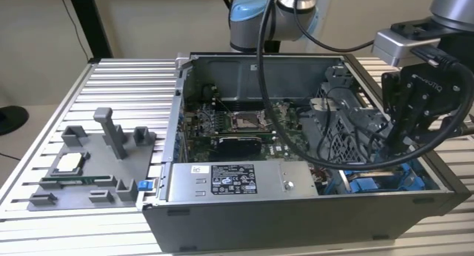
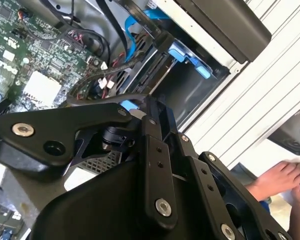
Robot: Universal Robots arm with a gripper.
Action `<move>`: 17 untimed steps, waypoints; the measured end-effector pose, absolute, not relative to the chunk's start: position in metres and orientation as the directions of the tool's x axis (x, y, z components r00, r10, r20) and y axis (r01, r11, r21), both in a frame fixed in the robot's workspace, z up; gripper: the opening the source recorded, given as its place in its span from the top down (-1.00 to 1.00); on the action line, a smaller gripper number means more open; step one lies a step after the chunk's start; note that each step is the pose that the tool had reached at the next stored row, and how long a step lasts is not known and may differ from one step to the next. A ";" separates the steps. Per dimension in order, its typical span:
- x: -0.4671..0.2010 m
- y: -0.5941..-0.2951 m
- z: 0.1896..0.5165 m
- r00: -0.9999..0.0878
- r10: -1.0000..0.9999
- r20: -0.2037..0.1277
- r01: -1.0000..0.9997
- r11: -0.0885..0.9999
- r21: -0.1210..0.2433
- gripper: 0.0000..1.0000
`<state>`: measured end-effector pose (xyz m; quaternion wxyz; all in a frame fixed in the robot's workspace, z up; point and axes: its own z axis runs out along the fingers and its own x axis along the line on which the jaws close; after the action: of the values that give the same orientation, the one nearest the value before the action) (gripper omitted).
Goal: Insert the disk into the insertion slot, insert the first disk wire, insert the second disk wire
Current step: 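Insert the first disk wire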
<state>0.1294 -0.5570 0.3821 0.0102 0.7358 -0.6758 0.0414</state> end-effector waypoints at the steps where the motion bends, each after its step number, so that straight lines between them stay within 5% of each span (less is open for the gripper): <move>1: 0.130 -0.557 0.382 0.083 -0.994 0.075 -0.995 -0.086 -0.041 1.00; 17: 0.133 -0.558 0.382 0.083 -0.995 0.056 -0.996 -0.086 -0.039 1.00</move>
<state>0.1325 -0.5579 0.3815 0.0044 0.7360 -0.6761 0.0337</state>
